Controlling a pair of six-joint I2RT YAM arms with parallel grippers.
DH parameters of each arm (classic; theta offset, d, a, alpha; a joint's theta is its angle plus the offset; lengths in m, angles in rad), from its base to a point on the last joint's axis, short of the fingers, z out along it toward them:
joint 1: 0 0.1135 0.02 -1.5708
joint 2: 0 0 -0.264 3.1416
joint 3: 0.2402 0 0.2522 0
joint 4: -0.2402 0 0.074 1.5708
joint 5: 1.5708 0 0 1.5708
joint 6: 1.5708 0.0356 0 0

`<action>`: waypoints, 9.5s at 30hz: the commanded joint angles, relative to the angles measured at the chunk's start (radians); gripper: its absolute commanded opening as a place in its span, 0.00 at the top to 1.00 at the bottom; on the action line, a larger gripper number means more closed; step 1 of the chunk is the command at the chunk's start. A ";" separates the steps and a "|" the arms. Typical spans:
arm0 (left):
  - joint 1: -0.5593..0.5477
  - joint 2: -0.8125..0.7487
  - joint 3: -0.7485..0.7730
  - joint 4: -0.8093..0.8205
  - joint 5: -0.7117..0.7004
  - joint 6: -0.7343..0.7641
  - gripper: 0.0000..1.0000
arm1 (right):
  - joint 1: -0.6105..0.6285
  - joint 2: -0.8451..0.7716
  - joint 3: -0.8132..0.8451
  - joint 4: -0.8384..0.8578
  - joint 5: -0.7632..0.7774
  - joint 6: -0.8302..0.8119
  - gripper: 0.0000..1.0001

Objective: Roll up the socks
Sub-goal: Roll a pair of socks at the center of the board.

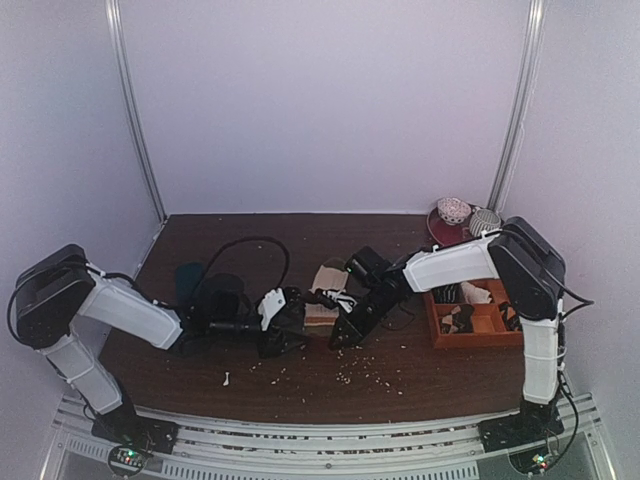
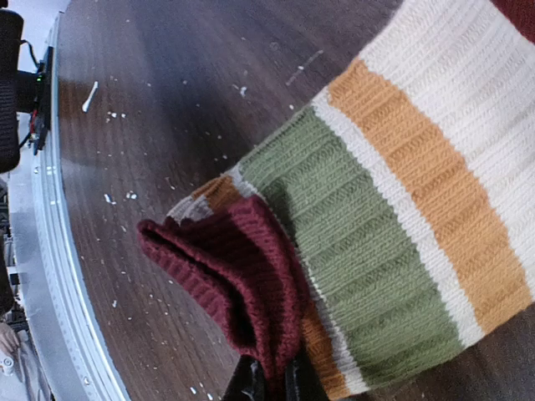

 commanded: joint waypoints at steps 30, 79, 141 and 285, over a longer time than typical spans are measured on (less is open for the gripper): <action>-0.039 0.179 -0.005 0.205 0.045 0.127 0.43 | 0.002 0.103 -0.033 -0.067 -0.010 0.049 0.96; -0.007 0.403 0.052 -0.259 0.033 -0.134 0.91 | 0.150 -0.432 -0.578 0.748 0.290 -0.608 0.56; -0.008 0.063 -0.006 0.076 0.172 0.135 0.48 | -0.004 0.156 -0.081 -0.191 -0.322 -0.056 0.98; -0.088 0.091 -0.040 0.138 0.100 0.074 0.54 | -0.017 -0.064 -0.457 0.375 -0.208 0.266 0.92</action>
